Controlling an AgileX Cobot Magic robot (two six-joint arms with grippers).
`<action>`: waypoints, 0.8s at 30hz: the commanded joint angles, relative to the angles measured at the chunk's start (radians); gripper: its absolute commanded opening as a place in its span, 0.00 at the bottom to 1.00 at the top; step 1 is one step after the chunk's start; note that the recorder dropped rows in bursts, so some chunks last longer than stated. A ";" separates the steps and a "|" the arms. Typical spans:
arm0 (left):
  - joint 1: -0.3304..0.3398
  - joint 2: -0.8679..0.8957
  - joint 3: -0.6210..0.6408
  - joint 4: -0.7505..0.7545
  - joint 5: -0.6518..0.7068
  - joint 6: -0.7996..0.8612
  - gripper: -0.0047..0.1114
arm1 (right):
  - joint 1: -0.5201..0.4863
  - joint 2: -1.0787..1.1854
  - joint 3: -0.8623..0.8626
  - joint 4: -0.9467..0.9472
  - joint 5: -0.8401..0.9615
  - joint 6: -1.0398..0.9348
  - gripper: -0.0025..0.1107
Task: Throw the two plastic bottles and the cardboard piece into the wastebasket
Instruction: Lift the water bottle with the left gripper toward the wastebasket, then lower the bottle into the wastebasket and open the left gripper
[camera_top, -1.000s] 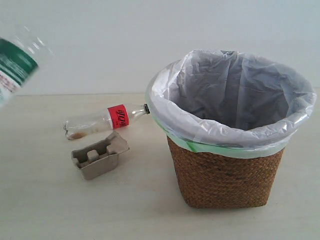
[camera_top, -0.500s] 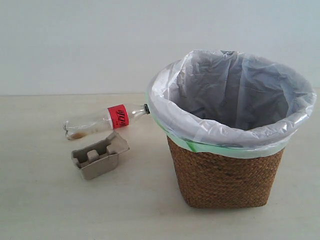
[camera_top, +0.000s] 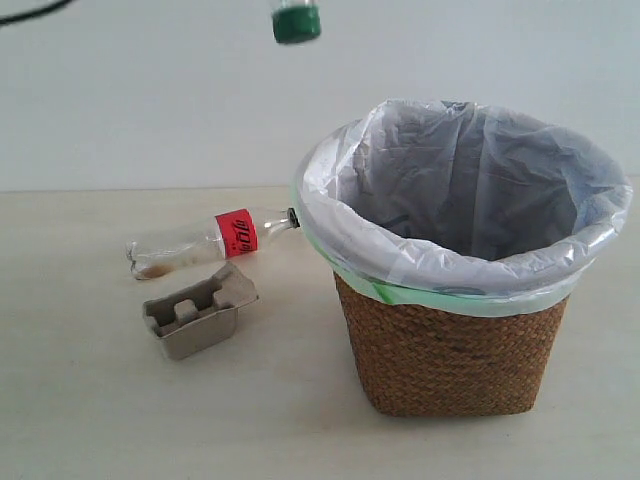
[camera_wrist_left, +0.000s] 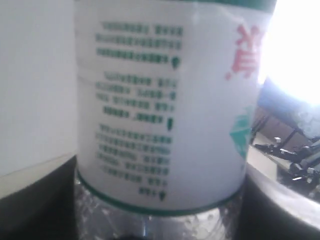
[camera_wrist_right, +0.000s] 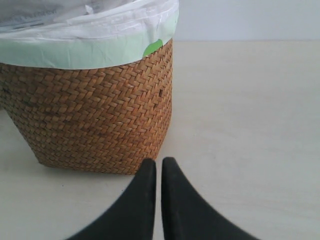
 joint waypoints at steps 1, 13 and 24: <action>0.038 -0.089 -0.035 0.600 -0.039 -0.401 0.07 | -0.003 -0.006 0.000 -0.006 -0.003 -0.001 0.02; 0.372 -0.227 0.189 2.002 0.314 -1.330 0.07 | -0.003 -0.006 0.000 -0.006 -0.003 -0.001 0.02; 0.483 -0.192 0.291 1.619 0.167 -1.164 0.07 | -0.003 -0.006 0.000 -0.006 -0.003 -0.001 0.02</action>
